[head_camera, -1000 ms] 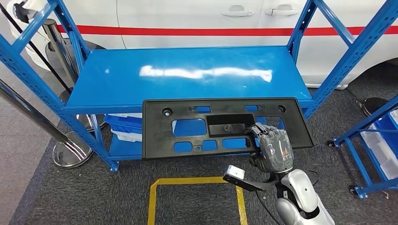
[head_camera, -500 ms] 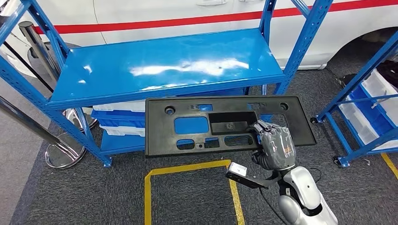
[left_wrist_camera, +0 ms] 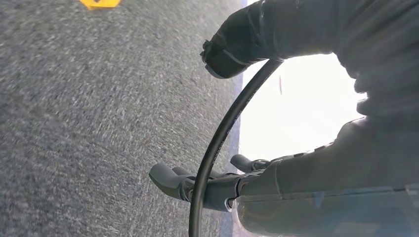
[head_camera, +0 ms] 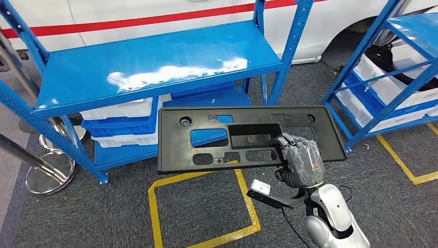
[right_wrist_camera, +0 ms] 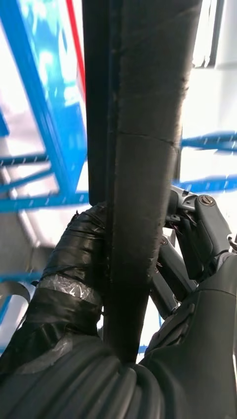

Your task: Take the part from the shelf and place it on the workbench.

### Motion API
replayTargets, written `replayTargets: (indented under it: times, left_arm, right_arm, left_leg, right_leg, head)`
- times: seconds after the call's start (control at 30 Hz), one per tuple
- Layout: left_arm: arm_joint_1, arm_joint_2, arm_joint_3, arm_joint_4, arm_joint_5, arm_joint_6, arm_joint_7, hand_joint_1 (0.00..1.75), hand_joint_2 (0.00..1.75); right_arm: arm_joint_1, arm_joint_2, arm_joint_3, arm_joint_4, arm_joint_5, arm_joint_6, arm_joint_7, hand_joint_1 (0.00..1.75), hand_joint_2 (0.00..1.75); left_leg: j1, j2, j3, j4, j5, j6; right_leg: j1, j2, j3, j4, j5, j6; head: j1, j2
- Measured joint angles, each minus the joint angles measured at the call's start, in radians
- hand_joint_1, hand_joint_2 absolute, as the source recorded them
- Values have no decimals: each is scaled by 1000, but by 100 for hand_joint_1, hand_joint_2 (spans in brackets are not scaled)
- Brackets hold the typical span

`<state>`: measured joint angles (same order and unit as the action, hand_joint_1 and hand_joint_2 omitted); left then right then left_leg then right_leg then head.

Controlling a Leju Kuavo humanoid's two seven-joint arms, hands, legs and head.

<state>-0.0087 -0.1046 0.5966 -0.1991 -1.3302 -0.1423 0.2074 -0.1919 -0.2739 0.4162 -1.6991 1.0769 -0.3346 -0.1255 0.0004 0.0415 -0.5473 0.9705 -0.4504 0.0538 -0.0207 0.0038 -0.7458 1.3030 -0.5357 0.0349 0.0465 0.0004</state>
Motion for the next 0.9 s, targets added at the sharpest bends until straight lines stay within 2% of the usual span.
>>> replayTargets:
  times: [0.03, 0.07, 0.1, 0.17, 0.2, 0.23, 0.27, 0.3, 0.33, 0.4, 0.43, 0.47, 0.5, 0.53, 0.57, 0.63, 0.67, 0.7, 0.73, 0.8, 0.83, 0.87, 0.9]
  left_arm:
    - [0, 0, 1, 0, 0, 0, 0, 0, 175]
    - [-1, 0, 2, 0, 0, 0, 0, 0, 175]
    - [-2, 0, 4, 0, 0, 0, -1, 0, 175]
    - [-2, 0, 5, 0, 0, 0, -1, 0, 175]
    - [-2, 0, 5, 0, 0, 0, -1, 0, 175]
    - [-2, 0, 5, 0, 0, 0, -1, 0, 175]
    - [-2, 0, 6, 0, 0, 0, -1, 0, 175]
    - [-2, 1, 6, 0, 0, 0, -1, 0, 175]
    - [-3, 1, 6, 0, 0, 0, -1, 0, 175]
    - [-1, 3, 8, 0, -1, 0, -2, 0, 175]
    - [0, 3, 9, 0, -1, 0, -3, 0, 175]
    - [1, 3, 10, 0, -1, 0, -4, 0, 175]
    - [1, 4, 11, 0, -2, 0, -4, 0, 175]
    - [1, 4, 12, 0, -3, 0, -5, 0, 175]
    - [1, 4, 12, 0, -5, -1, -5, 0, 175]
    - [2, 4, 13, 0, -8, -1, -4, 0, 175]
    - [3, 4, 13, 0, -8, -2, -4, 0, 175]
    - [4, 3, 13, 0, -9, -3, -4, 0, 175]
    - [5, 3, 13, 0, -9, -4, -4, 0, 175]
    - [4, 2, 13, 0, -10, -6, -4, 0, 175]
    - [3, 2, 13, 0, -10, -6, -5, 0, 175]
    - [2, 1, 13, 0, -10, -7, -6, 0, 175]
    - [2, 1, 14, 0, -11, -7, -8, 0, 175]
  right_arm:
    - [0, 0, 0, 0, 0, 0, 0, 175, 175]
    - [0, 0, 0, 0, 0, 0, 0, 175, 175]
    - [0, 0, 0, 0, 0, 0, 0, 175, 175]
    - [-1, 0, 0, -1, 0, 0, 0, 175, 175]
    - [-2, 0, 0, -1, -1, 0, 0, 175, 175]
    - [-3, 0, -1, -2, -2, 0, 0, 175, 175]
    - [-2, 0, -1, -2, -3, 0, 0, 175, 175]
    - [-2, 0, -1, -2, -4, 0, 0, 175, 175]
    - [-1, 0, -1, -1, -5, 0, 0, 175, 175]
    - [-2, 0, -1, -1, -7, 2, 1, 175, 175]
    - [-2, 0, -1, -1, -7, 4, 1, 175, 175]
    - [-2, 0, -1, 0, -7, 5, 2, 175, 175]
    - [-2, 1, -1, 0, -8, 5, 2, 175, 175]
    - [-2, 1, -1, 1, -8, 5, 2, 175, 175]
    - [-2, 1, 0, 1, -8, 5, 2, 175, 175]
    - [-3, 1, 0, 1, -8, 5, 3, 175, 175]
    - [-4, 1, 0, 1, -8, 5, 4, 175, 175]
    - [-5, 1, 0, 1, -8, 6, 4, 175, 175]
    - [-6, 1, 0, 1, -8, 6, 5, 175, 175]
    - [-6, 0, 0, 1, -9, 6, 7, 175, 175]
    - [-7, 0, 0, 1, -9, 6, 8, 175, 175]
    - [-8, 0, 0, 2, -10, 6, 8, 175, 175]
    - [-10, 0, 0, 2, -10, 6, 8, 175, 175]
  left_leg:
    - [0, 13, -17, 7, 7, -3]
    - [0, 25, -33, 16, 12, -6]
    - [0, 36, -47, 26, 16, -10]
    - [-1, 56, -65, 40, 24, -20]
    - [-1, 64, -67, 42, 29, -25]
    - [0, 73, -68, 42, 36, -32]
    - [1, 77, -70, 40, 41, -38]
    - [4, 67, -74, 42, 37, -45]
    - [5, 45, -81, 57, 16, -51]
    - [9, -12, -105, 141, -71, -60]
    - [9, -28, -119, 206, -119, -60]
    - [9, -34, -129, 266, -149, -60]
    - [9, -35, -129, 304, -158, -59]
    - [9, -37, -113, 307, -146, -58]
    - [10, -41, -79, 271, -119, -56]
    - [13, -77, 10, 138, -82, -53]
    - [14, -98, 43, 82, -79, -52]
    - [14, -115, 60, 50, -84, -51]
    - [12, -119, 65, 40, -87, -49]
    - [14, -98, 58, 34, -76, -42]
    - [15, -84, 52, 31, -67, -34]
    - [16, -70, 43, 28, -56, -25]
    - [15, -55, 33, 27, -46, -16]
  right_leg:
    - [-3, -2, 19, 8, 27, 4]
    - [-4, -8, 56, -20, 58, 6]
    - [-5, -23, 106, -79, 68, 6]
    - [5, -57, 209, -223, 39, -3]
    - [11, -66, 237, -270, 20, -11]
    - [17, -65, 246, -293, 13, -19]
    - [17, -58, 241, -298, 19, -30]
    - [15, -50, 234, -302, 29, -38]
    - [12, -43, 225, -306, 39, -47]
    - [9, -28, 204, -307, 60, -62]
    - [9, -19, 190, -305, 70, -66]
    - [10, -8, 177, -302, 79, -67]
    - [11, 4, 162, -298, 88, -66]
    - [11, 16, 148, -293, 96, -65]
    - [10, 29, 134, -287, 103, -62]
    - [7, 53, 109, -272, 113, -52]
    - [6, 64, 98, -266, 120, -46]
    - [6, 73, 90, -264, 128, -39]
    - [5, 83, 84, -265, 138, -32]
    - [6, 95, 77, -269, 154, -19]
    - [8, 81, 71, -261, 141, -14]
    - [9, 59, 62, -237, 112, -9]
    - [7, 32, 47, -188, 63, -6]
  head:
    - [0, 0]
    - [0, 0]
    - [0, 0]
    - [-1, 0]
    - [-1, 0]
    - [-1, 0]
    - [-1, 0]
    - [-1, 0]
    - [-1, 0]
    - [-2, 0]
    - [-3, 0]
    - [-3, 0]
    - [-3, 0]
    - [-3, 0]
    - [-3, 0]
    - [-3, 0]
    - [-3, 0]
    - [-3, 0]
    - [-3, 0]
    - [-3, 0]
    - [-2, 0]
    - [-1, 0]
    - [0, 0]
